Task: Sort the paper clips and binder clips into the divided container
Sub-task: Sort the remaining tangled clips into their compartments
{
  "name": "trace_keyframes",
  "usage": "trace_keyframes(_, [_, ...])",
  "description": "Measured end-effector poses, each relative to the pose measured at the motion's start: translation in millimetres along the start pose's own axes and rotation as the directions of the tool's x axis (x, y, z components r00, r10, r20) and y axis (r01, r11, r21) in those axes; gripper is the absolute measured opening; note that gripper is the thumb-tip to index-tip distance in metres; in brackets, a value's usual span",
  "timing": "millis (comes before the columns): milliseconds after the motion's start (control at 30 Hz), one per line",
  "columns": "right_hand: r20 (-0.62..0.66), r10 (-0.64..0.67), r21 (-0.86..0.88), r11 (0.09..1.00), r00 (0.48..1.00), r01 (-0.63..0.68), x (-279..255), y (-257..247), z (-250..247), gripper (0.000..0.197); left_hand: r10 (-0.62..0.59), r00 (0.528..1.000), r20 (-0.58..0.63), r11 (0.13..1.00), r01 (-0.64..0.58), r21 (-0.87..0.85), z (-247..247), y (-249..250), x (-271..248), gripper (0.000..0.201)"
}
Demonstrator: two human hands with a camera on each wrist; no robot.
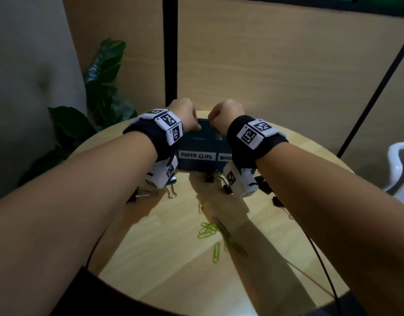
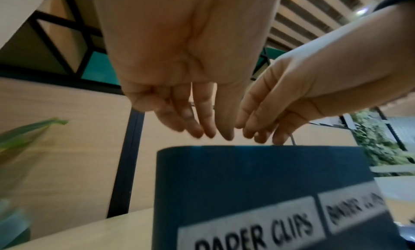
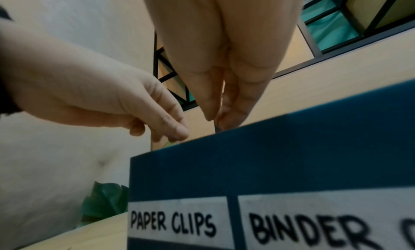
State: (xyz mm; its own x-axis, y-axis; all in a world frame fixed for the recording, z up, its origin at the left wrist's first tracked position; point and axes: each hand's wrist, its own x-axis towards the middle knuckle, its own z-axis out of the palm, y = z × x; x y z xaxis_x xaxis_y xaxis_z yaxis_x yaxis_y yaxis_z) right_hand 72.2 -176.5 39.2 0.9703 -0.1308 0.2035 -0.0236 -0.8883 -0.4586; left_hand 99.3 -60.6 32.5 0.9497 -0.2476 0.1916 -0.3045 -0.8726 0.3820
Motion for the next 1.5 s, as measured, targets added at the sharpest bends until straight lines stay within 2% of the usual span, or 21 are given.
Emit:
trace_keyframes(67, [-0.004,-0.008,0.04,0.999,1.0,0.008,-14,5,-5,0.022,0.057,0.996,-0.074,0.998,-0.06,-0.035,1,4,-20,0.022])
trace_keyframes(100, [0.019,-0.007,0.065,0.998,1.0,0.006,-26,7,-8,0.02,0.094,0.993,-0.07,0.994,-0.098,-0.058,3,6,-34,0.017])
trace_keyframes(133, [0.071,0.003,0.07,0.998,0.997,-0.008,-39,9,-10,0.019,0.143,0.99,-0.009,0.987,-0.144,-0.072,7,9,-48,0.012])
trace_keyframes(200, [0.254,0.037,-0.037,0.999,0.966,-0.029,-66,14,-10,0.021,0.208,0.95,0.232,0.978,-0.198,-0.066,18,12,-74,0.01])
trace_keyframes(233, [0.378,0.069,-0.122,0.992,0.923,-0.025,-79,18,-8,0.025,0.196,0.91,0.366,0.98,-0.191,-0.05,24,13,-85,0.016])
trace_keyframes(267, [0.502,0.117,-0.205,0.979,0.857,-0.014,-96,20,-5,0.029,0.163,0.861,0.481,0.983,-0.182,-0.008,29,13,-98,0.027])
trace_keyframes(333, [0.668,0.202,-0.321,0.946,0.716,0.033,-117,21,2,0.038,0.104,0.806,0.583,0.957,-0.24,0.161,36,12,-107,0.042])
trace_keyframes(367, [0.693,0.213,-0.358,0.931,0.689,0.073,-127,21,6,0.044,0.091,0.801,0.592,0.931,-0.279,0.234,37,12,-113,0.044])
trace_keyframes(400, [0.688,0.201,-0.387,0.914,0.697,0.118,-135,20,9,0.05,0.089,0.806,0.585,0.91,-0.304,0.28,38,12,-118,0.043])
trace_keyframes(433, [0.663,0.177,-0.409,0.9,0.727,0.154,-141,19,10,0.053,0.082,0.818,0.57,0.9,-0.306,0.31,39,13,-121,0.039])
trace_keyframes(500, [0.622,0.134,-0.431,0.881,0.771,0.195,-148,16,14,0.051,0.066,0.838,0.541,0.891,-0.293,0.346,40,13,-128,0.03])
trace_keyframes(633, [0.642,0.147,-0.42,0.889,0.752,0.184,-153,14,19,0.039,0.041,0.858,0.512,0.898,-0.256,0.357,42,9,-140,0.024])
trace_keyframes(733, [0.61,0.13,-0.43,0.883,0.781,0.189,-159,14,20,0.039,0.032,0.857,0.514,0.917,-0.229,0.325,41,6,-147,0.022])
trace_keyframes(833, [0.584,0.098,-0.444,0.87,0.806,0.215,-162,15,19,0.04,0.051,0.852,0.521,0.971,-0.164,0.174,37,4,-146,0.005])
trace_keyframes(967, [0.606,0.134,-0.416,0.894,0.784,0.169,-160,18,9,0.035,0.07,0.817,0.573,0.997,-0.068,-0.025,35,7,-145,0.018])
trace_keyframes(1033, [0.654,0.131,-0.365,0.917,0.745,0.159,-162,21,2,0.031,0.042,0.806,0.59,0.999,-0.053,0.001,37,11,-148,0.019])
trace_keyframes(1100, [0.701,0.121,-0.331,0.928,0.703,0.171,-165,24,-2,0.03,0.016,0.822,0.569,0.99,-0.092,0.107,40,11,-148,0.041])
trace_keyframes(1167, [0.727,0.145,-0.344,0.923,0.671,0.173,-168,26,-1,0.03,-0.007,0.846,0.534,0.98,-0.099,0.17,41,13,-148,0.048])
trace_keyframes(1233, [0.726,0.165,-0.358,0.92,0.667,0.162,-170,26,3,0.033,-0.024,0.847,0.53,0.979,-0.088,0.184,42,14,-149,0.042])
trace_keyframes(1400, [0.695,0.162,-0.35,0.928,0.701,0.132,-171,27,5,0.05,-0.026,0.863,0.505,0.97,-0.101,0.223,42,14,-151,0.03])
trace_keyframes(1500, [0.704,0.149,-0.279,0.957,0.695,0.077,-170,33,9,0.057,-0.021,0.86,0.509,0.965,-0.116,0.237,43,12,-149,0.024])
